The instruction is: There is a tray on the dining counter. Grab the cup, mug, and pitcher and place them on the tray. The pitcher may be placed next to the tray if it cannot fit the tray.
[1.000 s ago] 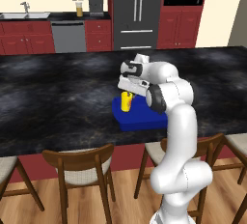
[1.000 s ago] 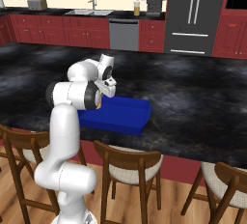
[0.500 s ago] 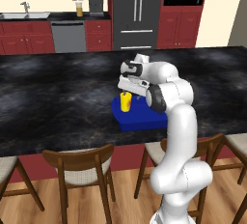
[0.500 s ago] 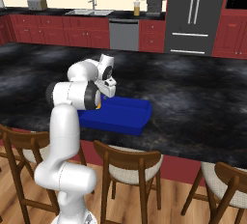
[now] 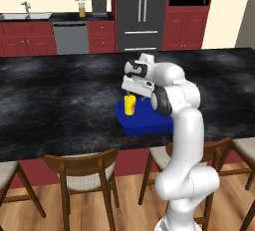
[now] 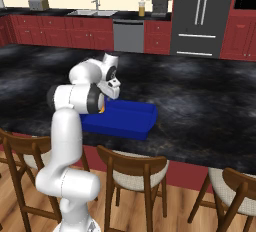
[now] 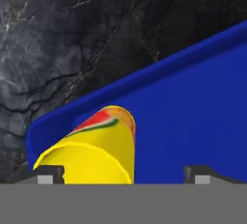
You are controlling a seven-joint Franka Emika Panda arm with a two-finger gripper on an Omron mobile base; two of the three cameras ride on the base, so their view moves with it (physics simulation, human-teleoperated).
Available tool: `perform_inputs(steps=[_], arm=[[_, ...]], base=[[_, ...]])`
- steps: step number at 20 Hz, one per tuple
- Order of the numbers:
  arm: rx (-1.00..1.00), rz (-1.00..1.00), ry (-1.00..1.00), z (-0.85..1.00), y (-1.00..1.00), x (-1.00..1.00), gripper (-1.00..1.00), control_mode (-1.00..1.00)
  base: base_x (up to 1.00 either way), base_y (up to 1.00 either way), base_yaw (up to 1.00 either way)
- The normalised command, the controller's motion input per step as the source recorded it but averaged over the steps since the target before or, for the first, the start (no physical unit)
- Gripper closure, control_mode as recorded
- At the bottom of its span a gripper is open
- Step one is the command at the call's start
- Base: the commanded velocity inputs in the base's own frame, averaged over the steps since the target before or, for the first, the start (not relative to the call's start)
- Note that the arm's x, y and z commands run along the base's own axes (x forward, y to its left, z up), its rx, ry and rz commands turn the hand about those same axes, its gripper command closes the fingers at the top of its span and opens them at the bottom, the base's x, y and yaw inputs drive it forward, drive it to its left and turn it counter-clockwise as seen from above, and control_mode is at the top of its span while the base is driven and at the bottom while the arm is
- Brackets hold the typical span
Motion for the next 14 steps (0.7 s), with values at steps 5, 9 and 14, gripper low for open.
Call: perform_inputs(steps=[5,9,14], arm=[[0.00,0.08,0.00,0.74,0.00,-0.07,-1.00,-1.00],[-0.01,0.09,-0.03,0.75,0.00,-0.20,-1.00,-1.00],[-0.04,0.09,-0.10,0.46,-0.06,-0.30,-1.00,-1.00]], base=[[0.00,0.00,0.00],[0.00,0.00,0.00],[0.00,0.00,0.00]])
